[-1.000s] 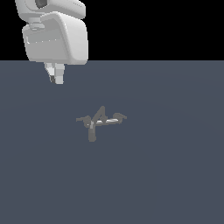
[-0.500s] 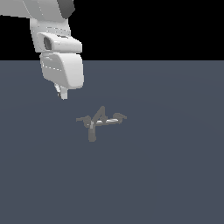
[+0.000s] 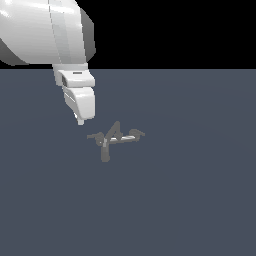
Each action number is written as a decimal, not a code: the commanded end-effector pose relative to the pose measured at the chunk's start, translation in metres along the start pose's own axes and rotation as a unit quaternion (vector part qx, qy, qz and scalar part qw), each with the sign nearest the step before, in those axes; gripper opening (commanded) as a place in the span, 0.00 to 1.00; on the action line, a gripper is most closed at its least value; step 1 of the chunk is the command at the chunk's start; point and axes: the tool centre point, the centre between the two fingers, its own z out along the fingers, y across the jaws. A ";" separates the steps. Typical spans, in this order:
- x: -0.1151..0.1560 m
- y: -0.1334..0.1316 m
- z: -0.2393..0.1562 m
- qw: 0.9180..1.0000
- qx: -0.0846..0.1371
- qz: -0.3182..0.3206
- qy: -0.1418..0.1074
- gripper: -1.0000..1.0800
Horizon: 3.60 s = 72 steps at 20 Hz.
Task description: Turn on the faucet by rotating a designated handle.
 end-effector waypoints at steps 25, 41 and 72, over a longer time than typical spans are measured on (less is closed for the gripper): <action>0.052 -0.056 0.075 0.993 0.000 0.116 0.009 0.00; 0.028 -0.028 0.076 0.993 0.002 0.118 0.010 0.00; 0.077 0.032 0.075 0.993 0.000 0.115 0.009 0.00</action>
